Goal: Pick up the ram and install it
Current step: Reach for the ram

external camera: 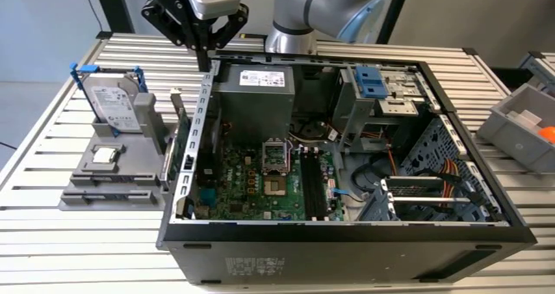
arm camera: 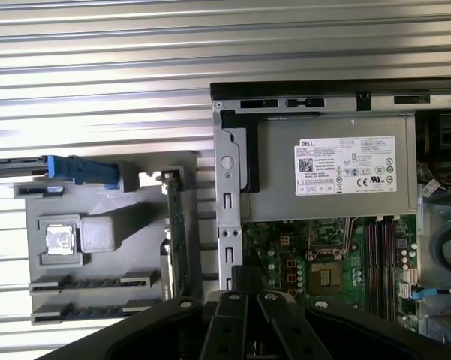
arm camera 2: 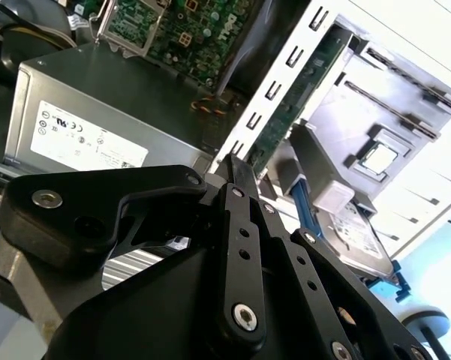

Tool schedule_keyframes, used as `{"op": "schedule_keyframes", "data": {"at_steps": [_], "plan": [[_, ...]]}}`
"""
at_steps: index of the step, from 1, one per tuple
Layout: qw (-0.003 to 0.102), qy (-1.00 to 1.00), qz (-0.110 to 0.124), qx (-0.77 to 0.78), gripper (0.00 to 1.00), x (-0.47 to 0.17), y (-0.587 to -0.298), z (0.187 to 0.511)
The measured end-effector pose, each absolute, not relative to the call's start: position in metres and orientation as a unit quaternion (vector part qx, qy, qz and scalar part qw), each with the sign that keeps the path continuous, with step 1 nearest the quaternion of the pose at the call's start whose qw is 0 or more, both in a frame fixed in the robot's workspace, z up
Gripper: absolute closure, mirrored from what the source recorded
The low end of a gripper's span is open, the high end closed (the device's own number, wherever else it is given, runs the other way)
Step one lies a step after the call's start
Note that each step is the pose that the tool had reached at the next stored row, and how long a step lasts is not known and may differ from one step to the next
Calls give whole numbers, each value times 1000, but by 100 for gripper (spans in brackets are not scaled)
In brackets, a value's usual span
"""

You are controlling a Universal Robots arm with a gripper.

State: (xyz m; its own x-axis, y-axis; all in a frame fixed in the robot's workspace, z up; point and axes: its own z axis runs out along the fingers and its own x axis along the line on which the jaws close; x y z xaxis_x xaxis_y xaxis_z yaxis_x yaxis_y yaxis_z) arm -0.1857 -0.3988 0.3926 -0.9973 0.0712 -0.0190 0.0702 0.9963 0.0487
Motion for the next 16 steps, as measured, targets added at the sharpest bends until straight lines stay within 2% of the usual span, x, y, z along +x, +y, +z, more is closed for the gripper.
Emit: {"op": "schedule_keyframes", "data": {"at_steps": [16], "plan": [[10,999,24,35,100,-193,-399,393]]}}
